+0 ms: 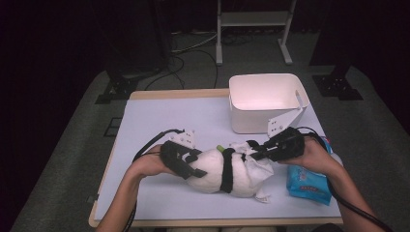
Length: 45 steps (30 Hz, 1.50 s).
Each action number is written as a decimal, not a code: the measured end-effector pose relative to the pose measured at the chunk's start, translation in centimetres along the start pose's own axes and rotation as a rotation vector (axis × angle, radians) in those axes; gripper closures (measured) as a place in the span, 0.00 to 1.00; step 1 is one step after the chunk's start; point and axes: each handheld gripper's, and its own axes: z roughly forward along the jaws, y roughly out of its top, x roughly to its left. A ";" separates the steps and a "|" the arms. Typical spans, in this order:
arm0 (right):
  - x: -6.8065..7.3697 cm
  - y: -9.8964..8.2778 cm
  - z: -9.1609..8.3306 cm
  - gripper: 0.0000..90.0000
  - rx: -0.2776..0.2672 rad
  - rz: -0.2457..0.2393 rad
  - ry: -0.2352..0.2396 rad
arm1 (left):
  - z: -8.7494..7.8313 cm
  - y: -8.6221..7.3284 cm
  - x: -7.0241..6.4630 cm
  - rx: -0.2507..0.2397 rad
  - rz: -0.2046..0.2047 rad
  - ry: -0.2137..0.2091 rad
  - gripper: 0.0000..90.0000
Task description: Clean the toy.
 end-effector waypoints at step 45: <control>0.5 1.3 1.0 0.88 0.031 -0.026 0.040 | -0.1 1.1 0.3 -0.003 -0.001 -0.004 0.34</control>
